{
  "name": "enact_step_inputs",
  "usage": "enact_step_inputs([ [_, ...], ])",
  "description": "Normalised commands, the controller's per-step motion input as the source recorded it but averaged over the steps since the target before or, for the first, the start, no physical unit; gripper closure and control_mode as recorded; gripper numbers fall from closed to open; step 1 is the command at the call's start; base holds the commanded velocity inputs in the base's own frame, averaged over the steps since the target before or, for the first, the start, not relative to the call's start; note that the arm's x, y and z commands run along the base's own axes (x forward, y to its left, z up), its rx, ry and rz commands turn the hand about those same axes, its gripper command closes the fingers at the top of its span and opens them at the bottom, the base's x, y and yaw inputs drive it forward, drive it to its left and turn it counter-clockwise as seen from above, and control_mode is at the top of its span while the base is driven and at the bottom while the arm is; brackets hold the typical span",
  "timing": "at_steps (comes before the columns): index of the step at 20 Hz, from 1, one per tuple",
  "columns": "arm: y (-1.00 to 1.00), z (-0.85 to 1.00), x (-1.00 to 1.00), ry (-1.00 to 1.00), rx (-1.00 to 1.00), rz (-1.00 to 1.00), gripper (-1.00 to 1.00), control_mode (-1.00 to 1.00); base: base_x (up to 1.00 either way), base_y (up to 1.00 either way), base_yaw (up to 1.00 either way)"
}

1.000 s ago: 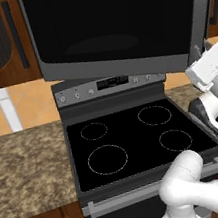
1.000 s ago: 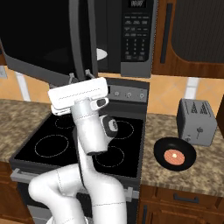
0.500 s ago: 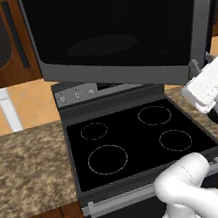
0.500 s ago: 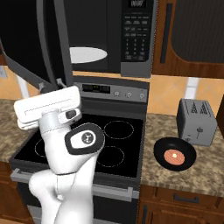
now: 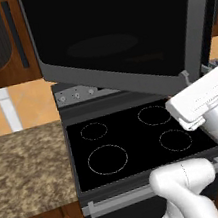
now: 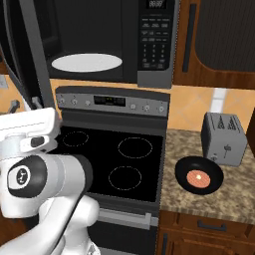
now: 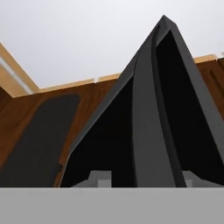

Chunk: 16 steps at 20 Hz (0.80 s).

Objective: Open the microwave, place the bowl with waffle inside the microwave, then close the microwave door and turn it on.

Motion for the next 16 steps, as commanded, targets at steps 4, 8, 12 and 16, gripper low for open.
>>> enact_step_inputs([
  [4, 1.00, 0.28, -1.00, 0.20, -0.49, 0.31, 1.00, -1.00, 0.00, 0.00, 0.00],
  [8, 1.00, 0.35, -1.00, 0.26, -0.48, 0.35, 1.00, -1.00, 0.00, 0.00, 0.00],
  [12, 1.00, 0.34, -1.00, 0.20, -0.48, 0.33, -1.00, -1.00, 0.00, 0.00, 0.00],
  [16, 0.03, 0.73, -1.00, -0.51, -0.09, -0.02, -1.00, -1.00, 0.00, 0.00, 0.00],
])
